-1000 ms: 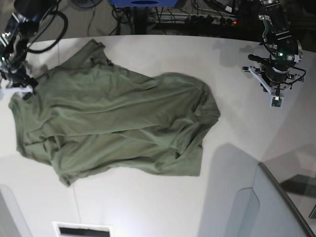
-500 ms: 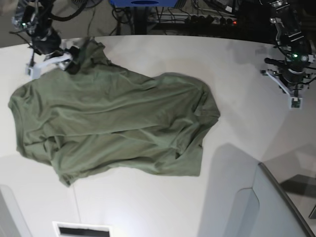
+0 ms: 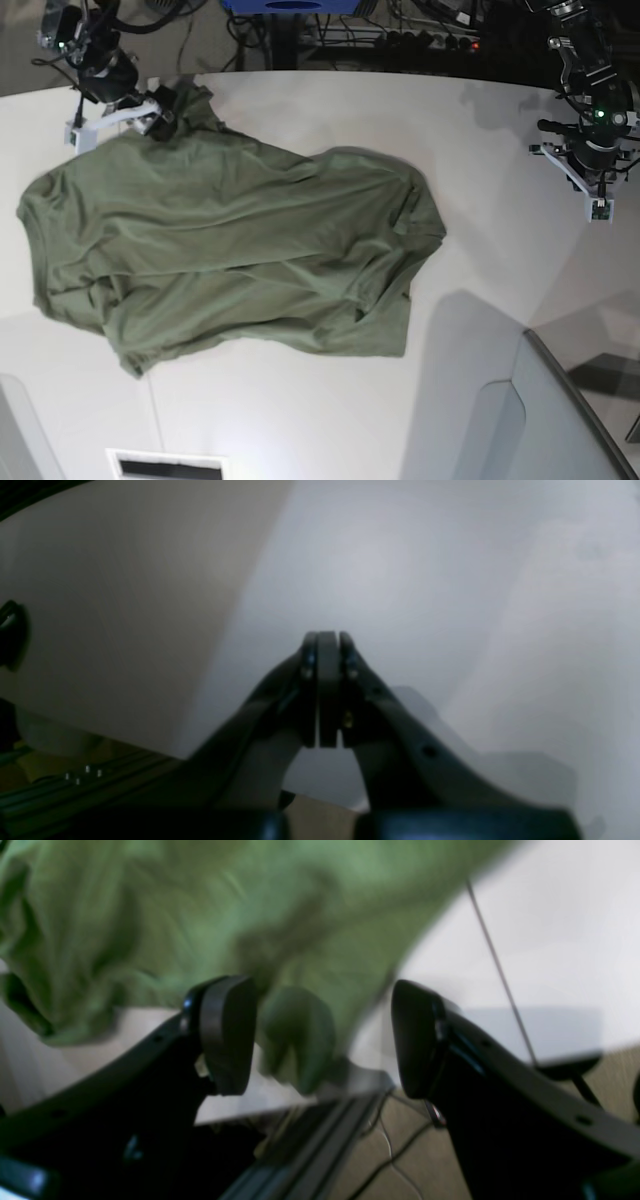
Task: Layout the t-shirt on the table in an organized manner, then fold the t-shirt properly
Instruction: 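Grasp the shirt's collar corner with the right gripper and pull it outward, then release the collar corner and lift the right gripper away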
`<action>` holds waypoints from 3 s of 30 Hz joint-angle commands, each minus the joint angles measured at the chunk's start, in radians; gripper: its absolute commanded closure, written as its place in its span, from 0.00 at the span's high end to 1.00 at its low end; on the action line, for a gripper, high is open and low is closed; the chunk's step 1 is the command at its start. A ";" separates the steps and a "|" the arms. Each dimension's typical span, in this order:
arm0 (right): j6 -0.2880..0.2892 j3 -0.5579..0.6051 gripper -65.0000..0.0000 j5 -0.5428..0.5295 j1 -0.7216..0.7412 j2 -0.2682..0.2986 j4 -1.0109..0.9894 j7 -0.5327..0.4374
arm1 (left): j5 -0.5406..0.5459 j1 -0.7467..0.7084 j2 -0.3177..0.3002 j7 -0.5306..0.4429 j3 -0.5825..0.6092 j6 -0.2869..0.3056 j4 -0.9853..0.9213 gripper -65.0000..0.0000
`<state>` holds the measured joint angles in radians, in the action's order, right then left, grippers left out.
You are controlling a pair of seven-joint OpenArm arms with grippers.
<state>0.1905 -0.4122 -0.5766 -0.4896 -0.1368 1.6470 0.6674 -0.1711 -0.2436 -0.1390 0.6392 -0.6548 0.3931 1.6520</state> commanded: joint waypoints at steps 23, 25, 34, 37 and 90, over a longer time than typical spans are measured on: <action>-0.254 0.114 0.01 -0.019 0.022 0.042 0.154 0.124 | 0.003 0.011 -0.026 -0.017 0.000 -0.007 0.012 0.00; -0.297 0.114 0.01 -0.016 0.087 0.061 0.178 0.203 | 0.003 0.013 -0.026 -0.017 0.000 -0.007 0.014 0.00; -0.342 0.158 0.01 -0.012 0.503 0.159 0.020 0.515 | 0.003 0.014 -0.026 -0.017 0.002 -0.007 0.018 0.00; -0.342 0.278 0.01 -0.013 0.642 0.240 -0.187 0.481 | 0.003 0.014 -0.026 -0.017 0.003 -0.007 0.020 0.00; -0.294 0.879 0.08 0.820 0.418 0.320 -0.161 0.105 | 0.184 0.023 -0.106 -0.019 -0.056 -0.007 -0.083 0.00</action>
<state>-0.0967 0.4706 0.2359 -0.0837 0.1883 1.4670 0.7895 0.0090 -0.2245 -0.2260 0.6388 -0.7052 0.3935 1.5536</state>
